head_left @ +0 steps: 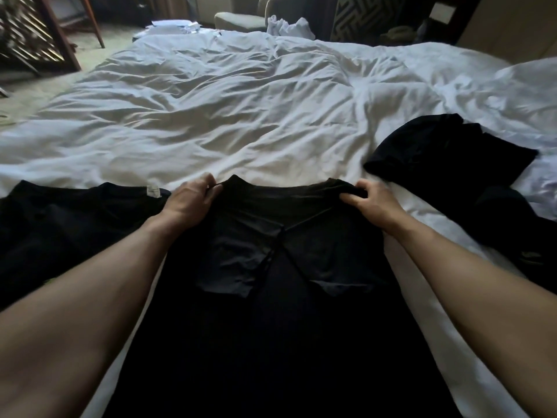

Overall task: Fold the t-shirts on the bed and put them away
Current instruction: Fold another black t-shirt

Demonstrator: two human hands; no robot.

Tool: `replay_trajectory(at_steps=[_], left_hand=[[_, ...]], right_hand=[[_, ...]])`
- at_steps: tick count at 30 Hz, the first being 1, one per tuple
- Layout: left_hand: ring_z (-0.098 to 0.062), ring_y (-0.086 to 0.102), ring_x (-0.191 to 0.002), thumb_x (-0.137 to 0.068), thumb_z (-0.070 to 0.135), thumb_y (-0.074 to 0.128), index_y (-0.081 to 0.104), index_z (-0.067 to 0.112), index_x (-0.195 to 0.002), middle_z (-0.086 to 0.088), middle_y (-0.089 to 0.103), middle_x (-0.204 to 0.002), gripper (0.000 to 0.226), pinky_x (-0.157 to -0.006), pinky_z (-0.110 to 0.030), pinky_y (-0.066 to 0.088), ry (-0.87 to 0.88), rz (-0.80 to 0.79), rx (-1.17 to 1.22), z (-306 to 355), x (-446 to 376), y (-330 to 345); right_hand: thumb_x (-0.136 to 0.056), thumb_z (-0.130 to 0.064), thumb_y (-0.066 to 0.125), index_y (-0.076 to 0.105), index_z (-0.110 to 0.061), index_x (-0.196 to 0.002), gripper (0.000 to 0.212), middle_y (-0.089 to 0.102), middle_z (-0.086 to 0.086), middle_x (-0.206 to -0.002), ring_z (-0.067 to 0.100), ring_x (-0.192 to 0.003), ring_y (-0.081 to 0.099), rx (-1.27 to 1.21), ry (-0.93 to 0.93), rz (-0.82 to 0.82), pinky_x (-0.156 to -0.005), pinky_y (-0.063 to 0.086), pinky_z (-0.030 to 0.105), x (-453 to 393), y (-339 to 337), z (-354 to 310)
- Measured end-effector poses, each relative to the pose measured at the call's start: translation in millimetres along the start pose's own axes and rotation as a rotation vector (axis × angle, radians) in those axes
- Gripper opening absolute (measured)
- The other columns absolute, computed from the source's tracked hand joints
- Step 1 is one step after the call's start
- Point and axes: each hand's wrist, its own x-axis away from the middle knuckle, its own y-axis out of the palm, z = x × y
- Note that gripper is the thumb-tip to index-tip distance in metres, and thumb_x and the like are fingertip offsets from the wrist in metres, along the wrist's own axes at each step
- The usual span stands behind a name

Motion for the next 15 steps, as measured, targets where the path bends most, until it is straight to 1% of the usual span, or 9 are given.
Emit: replay_trajectory(at_steps=[2,4,7,8,9,11,13,14,15], left_hand=[[-0.041,0.059,-0.096,-0.101,0.032,0.05,0.057,0.004,-0.103,-0.024,0.063,-0.099,0.028,-0.075,-0.037,0.035,0.018,0.022,-0.024,5.1,-5.2,-1.4],[-0.041,0.054,-0.106,-0.101,0.032,0.05,0.056,0.004,-0.11,-0.023,0.058,-0.111,0.031,-0.082,-0.041,0.037,0.006,0.035,-0.121,11.5,-2.2,-1.5],[-0.04,0.042,-0.124,-0.098,0.038,0.054,0.054,0.008,-0.128,-0.019,0.049,-0.133,0.043,-0.099,-0.049,0.034,0.032,0.161,-0.305,18.6,19.4,2.9],[-0.039,0.04,-0.128,-0.097,0.04,0.054,0.052,0.008,-0.132,-0.018,0.048,-0.138,0.048,-0.101,-0.051,0.034,0.08,0.218,-0.307,21.7,29.8,4.3],[-0.038,0.039,-0.131,-0.096,0.044,0.052,0.052,0.009,-0.134,-0.016,0.047,-0.14,0.052,-0.102,-0.052,0.034,0.134,0.252,-0.297,25.3,40.2,5.6],[-0.034,0.04,-0.134,-0.093,0.053,0.041,0.053,0.012,-0.137,-0.013,0.049,-0.143,0.061,-0.104,-0.05,0.036,0.224,0.23,-0.267,32.5,59.0,7.5],[-0.032,0.039,-0.138,-0.091,0.06,0.034,0.053,0.015,-0.14,-0.01,0.048,-0.146,0.069,-0.108,-0.048,0.036,0.278,0.138,-0.222,39.7,78.6,8.7],[-0.031,0.037,-0.142,-0.09,0.062,0.031,0.052,0.017,-0.142,-0.009,0.046,-0.149,0.072,-0.11,-0.047,0.035,0.289,0.09,-0.213,42.5,87.4,9.0],[-0.029,0.033,-0.145,-0.089,0.064,0.028,0.05,0.02,-0.144,-0.008,0.043,-0.152,0.074,-0.112,-0.046,0.033,0.292,0.046,-0.226,44.3,95.8,10.1]], right_hand=[[-0.089,-0.037,0.069,0.062,-0.015,-0.084,0.023,0.066,0.006,-0.089,0.025,-0.089,0.063,0.027,0.004,0.053,-0.076,0.046,0.035,-6.4,-3.8,-2.7],[-0.091,-0.042,0.064,0.056,-0.016,-0.085,0.028,0.065,0.01,-0.095,0.031,-0.096,0.062,0.137,0.042,0.089,-0.076,0.044,0.036,-7.2,-2.8,-5.1],[-0.095,-0.05,0.053,0.05,-0.009,-0.111,0.045,0.055,0.021,-0.123,0.039,-0.116,0.052,0.405,0.129,0.154,-0.089,0.043,0.044,9.1,9.8,-6.4],[-0.096,-0.051,0.05,0.048,-0.004,-0.119,0.052,0.051,0.023,-0.128,0.042,-0.119,0.049,0.475,0.096,0.226,-0.093,0.041,0.048,18.5,14.2,-7.4],[-0.095,-0.052,0.048,0.049,-0.002,-0.122,0.057,0.05,0.024,-0.128,0.044,-0.118,0.047,0.521,-0.001,0.313,-0.093,0.041,0.051,28.7,18.3,-9.1],[-0.091,-0.055,0.045,0.057,-0.005,-0.124,0.061,0.054,0.021,-0.127,0.043,-0.116,0.05,0.534,-0.333,0.379,-0.092,0.044,0.051,52.3,24.1,-15.1],[-0.09,-0.057,0.048,0.059,-0.015,-0.132,0.06,0.054,0.014,-0.135,0.035,-0.126,0.049,0.509,-0.679,0.232,-0.102,0.041,0.046,79.6,30.2,-17.6],[-0.092,-0.059,0.046,0.056,-0.022,-0.138,0.06,0.051,0.011,-0.142,0.031,-0.134,0.045,0.525,-0.782,0.111,-0.108,0.036,0.044,93.3,33.4,-18.3],[-0.093,-0.062,0.041,0.05,-0.028,-0.143,0.062,0.045,0.009,-0.149,0.028,-0.14,0.038,0.557,-0.814,-0.012,-0.114,0.03,0.042,104.8,37.0,-18.8]])
